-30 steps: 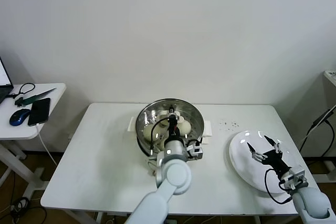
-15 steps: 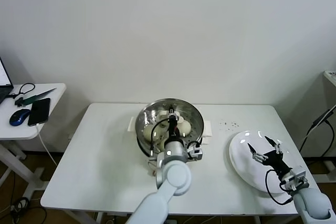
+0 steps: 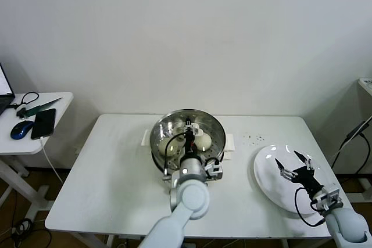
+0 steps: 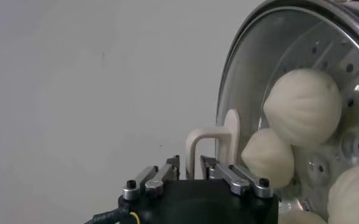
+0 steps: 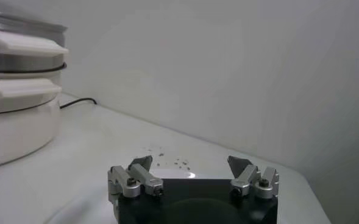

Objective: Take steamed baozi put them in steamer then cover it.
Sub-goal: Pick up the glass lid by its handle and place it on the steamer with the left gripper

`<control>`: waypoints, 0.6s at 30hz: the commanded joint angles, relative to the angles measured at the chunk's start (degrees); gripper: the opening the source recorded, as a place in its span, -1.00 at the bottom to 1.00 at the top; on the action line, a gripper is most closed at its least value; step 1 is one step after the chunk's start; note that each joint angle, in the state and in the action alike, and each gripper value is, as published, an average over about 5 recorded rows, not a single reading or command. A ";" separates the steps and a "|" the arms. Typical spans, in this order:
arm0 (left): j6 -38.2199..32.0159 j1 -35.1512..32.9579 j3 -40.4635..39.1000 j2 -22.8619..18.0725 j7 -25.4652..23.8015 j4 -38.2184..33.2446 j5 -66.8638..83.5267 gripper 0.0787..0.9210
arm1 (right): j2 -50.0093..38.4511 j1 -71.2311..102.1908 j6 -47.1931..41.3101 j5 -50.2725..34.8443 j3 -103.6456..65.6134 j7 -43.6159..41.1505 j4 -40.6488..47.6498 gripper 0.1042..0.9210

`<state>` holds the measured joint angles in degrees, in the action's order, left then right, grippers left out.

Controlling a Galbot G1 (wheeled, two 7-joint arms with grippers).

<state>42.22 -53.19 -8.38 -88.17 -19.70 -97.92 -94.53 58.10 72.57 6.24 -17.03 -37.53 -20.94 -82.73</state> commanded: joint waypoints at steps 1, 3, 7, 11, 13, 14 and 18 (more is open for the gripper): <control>1.01 -2.66 -0.52 6.69 -1.84 -10.50 5.93 -0.31 | -0.05 -0.23 -3.39 -0.28 0.09 1.57 -0.64 0.76; 1.35 -3.83 -0.61 8.08 -1.55 -13.03 8.07 -0.16 | -0.01 -0.46 -3.76 -0.97 0.18 1.56 -0.83 0.76; 1.45 -6.81 -0.34 10.53 1.09 -17.69 13.32 0.11 | 0.12 -1.10 -4.18 -1.92 0.31 1.97 -1.15 0.76; -0.23 -9.55 0.93 12.74 5.38 -21.49 18.42 0.37 | 0.22 -1.32 -4.76 -3.52 0.35 2.32 -1.71 0.76; -1.58 -10.76 2.27 13.68 8.39 -23.38 21.77 0.52 | 0.29 -1.18 -5.04 -3.66 0.39 2.28 -2.17 0.76; -2.33 -11.41 3.20 14.14 10.21 -24.20 23.76 0.58 | 0.33 -1.07 -5.10 -3.64 0.41 2.25 -2.40 0.76; -6.51 -14.96 9.65 15.91 16.50 -27.33 34.15 0.74 | 0.60 -0.21 -5.01 -3.54 0.19 2.12 -3.47 0.76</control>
<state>42.23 -60.91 -6.74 -77.88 -15.55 -114.37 -80.11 58.44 71.73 2.28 -19.26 -37.19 -19.15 -84.78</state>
